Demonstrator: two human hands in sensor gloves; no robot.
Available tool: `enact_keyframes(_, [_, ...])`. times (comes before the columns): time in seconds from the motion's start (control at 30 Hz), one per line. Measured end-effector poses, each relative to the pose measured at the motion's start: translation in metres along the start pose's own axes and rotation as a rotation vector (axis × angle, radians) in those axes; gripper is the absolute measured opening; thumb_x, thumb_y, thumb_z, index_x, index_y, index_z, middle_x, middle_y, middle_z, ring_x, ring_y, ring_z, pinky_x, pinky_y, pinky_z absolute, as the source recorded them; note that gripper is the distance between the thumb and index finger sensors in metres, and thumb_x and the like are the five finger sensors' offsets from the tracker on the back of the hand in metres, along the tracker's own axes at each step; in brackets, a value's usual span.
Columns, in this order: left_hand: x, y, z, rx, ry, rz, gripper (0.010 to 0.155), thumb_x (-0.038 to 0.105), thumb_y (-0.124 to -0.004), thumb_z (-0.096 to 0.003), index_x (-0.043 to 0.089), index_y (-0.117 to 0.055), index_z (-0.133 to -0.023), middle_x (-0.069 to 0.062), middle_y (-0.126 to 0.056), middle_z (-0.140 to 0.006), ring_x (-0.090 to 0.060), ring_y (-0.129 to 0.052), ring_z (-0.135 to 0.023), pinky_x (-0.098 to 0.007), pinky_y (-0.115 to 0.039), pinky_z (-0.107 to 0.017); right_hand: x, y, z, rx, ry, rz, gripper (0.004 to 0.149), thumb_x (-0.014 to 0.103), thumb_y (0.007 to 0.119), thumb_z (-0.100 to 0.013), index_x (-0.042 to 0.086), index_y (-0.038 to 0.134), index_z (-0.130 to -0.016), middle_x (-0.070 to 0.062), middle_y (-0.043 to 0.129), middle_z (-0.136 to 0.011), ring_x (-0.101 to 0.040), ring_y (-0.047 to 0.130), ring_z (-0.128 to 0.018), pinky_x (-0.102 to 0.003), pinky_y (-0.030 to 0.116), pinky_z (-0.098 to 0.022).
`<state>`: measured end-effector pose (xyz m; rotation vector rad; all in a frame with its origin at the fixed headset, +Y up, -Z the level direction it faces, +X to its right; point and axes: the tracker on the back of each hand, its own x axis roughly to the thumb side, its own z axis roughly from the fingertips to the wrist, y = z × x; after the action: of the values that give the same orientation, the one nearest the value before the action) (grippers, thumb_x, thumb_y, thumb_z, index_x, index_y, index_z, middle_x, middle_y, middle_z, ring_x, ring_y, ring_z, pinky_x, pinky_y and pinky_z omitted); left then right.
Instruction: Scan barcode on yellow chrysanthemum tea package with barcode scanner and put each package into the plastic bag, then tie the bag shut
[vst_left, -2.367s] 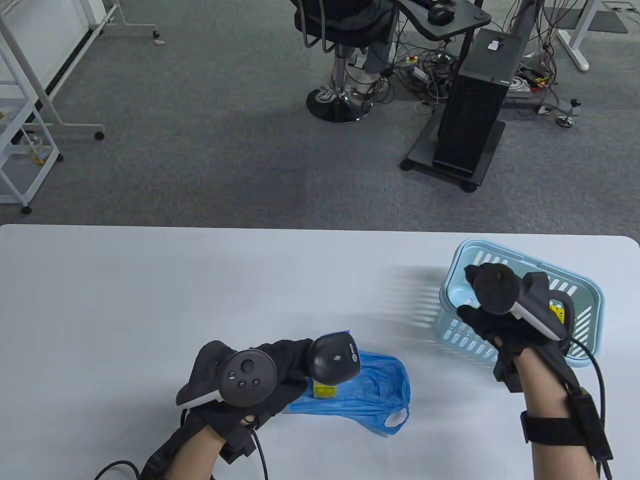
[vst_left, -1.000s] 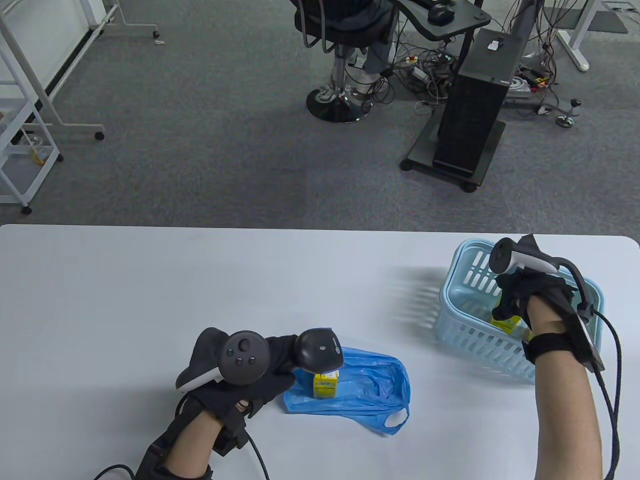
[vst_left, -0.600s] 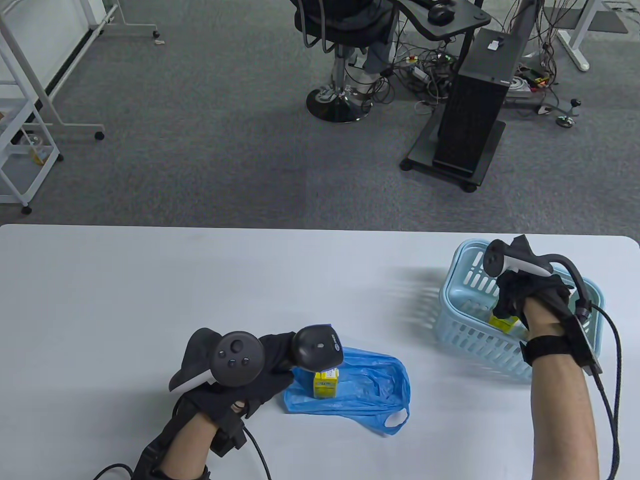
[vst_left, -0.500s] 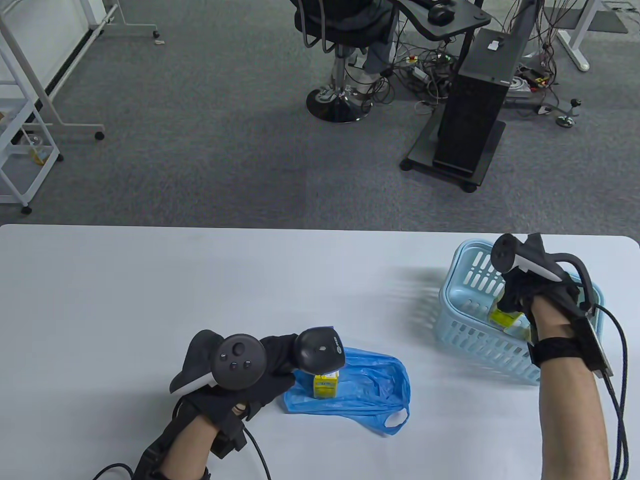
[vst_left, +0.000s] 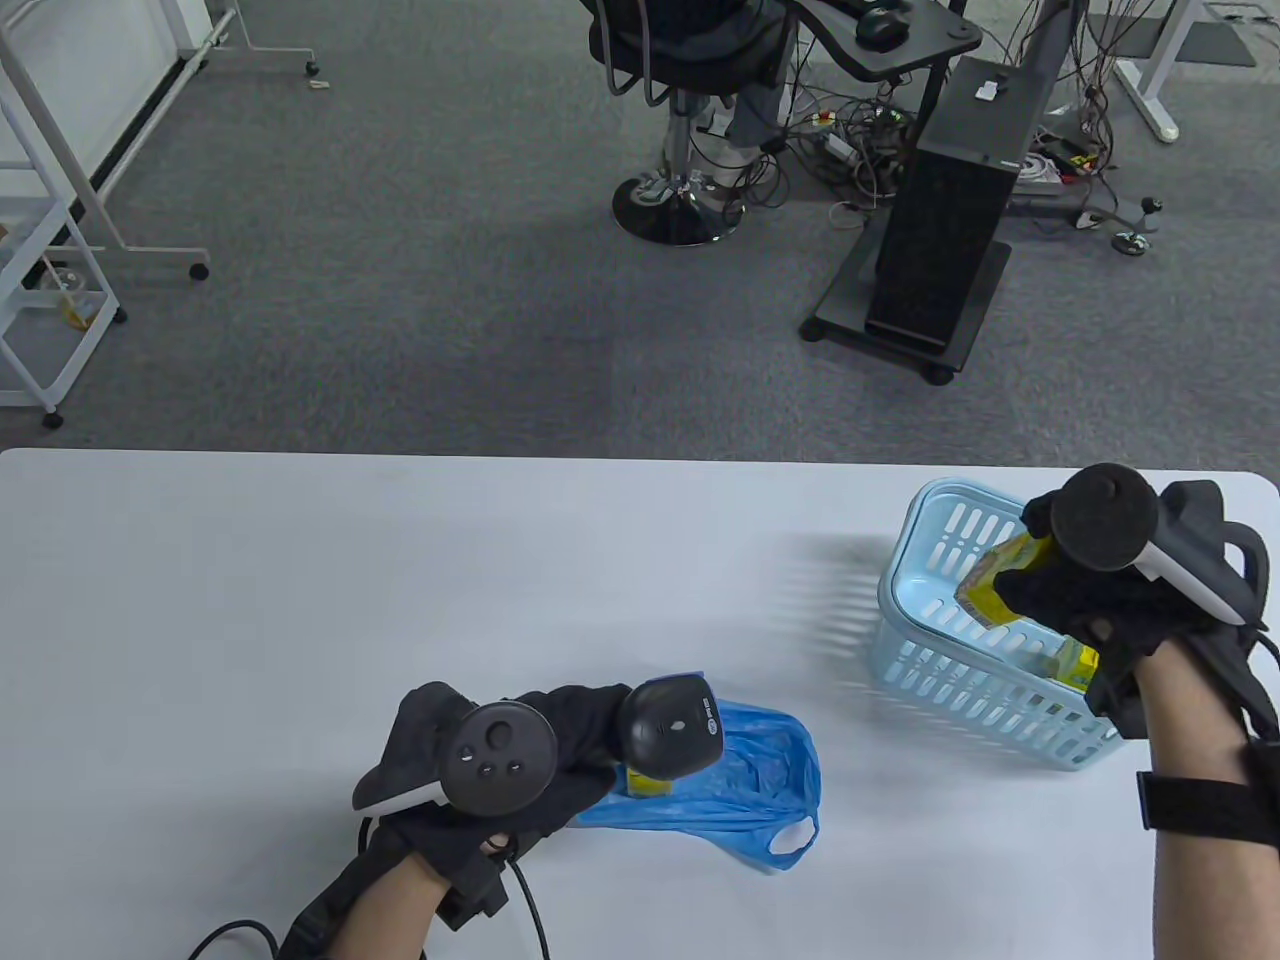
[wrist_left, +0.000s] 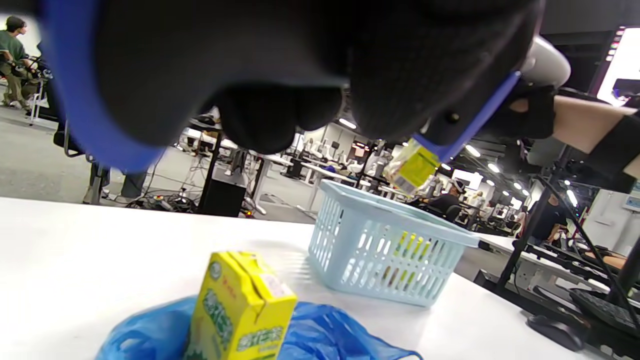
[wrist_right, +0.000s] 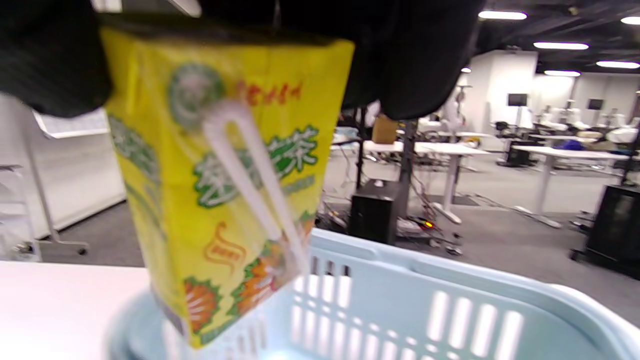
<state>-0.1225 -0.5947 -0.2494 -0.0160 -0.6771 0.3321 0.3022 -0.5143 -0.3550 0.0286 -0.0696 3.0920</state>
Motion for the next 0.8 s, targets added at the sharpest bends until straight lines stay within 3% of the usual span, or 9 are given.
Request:
enact_keyframes(0.17, [0.009,-0.002,0.0,0.008,-0.016,-0.025,0.062,0.039,-0.093,-0.0471,0.029,-0.068,-0.103,-0.005,-0.088,-0.095,-0.027,-0.101,-0.079,-0.045,-0.085,-0.053,0.033,0.006,0.018,-0.061,-0.106,-0.169,0.076,0.062,0.085,-0.027,0.024,0.068,-0.09,-0.015,0.062,-0.098,-0.036,0.074,-0.083,-0.049,0.078,-0.061])
enact_keyframes(0.43, [0.003,-0.001,0.0,0.026,0.012,-0.01,0.062,0.039,-0.093,-0.0467,0.029,-0.068,-0.103,-0.003,-0.093,-0.089,-0.024,-0.104,-0.072,-0.044,-0.087,-0.05,0.085,0.055,0.029,-0.065,-0.249,-0.349,0.075,0.062,0.086,-0.026,0.025,0.068,-0.09,-0.014,0.059,-0.099,-0.036,0.073,-0.083,-0.045,0.079,-0.062])
enact_keyframes(0.8, [-0.001,-0.005,-0.002,0.027,0.027,-0.044,0.063,0.038,-0.093,-0.0468,0.025,-0.067,-0.103,-0.001,-0.094,-0.084,-0.02,-0.104,-0.062,-0.045,-0.086,-0.05,0.107,0.102,0.047,-0.141,-0.272,-0.576,0.075,0.063,0.086,-0.027,0.026,0.07,-0.09,-0.015,0.06,-0.098,-0.037,0.074,-0.081,-0.043,0.083,-0.057])
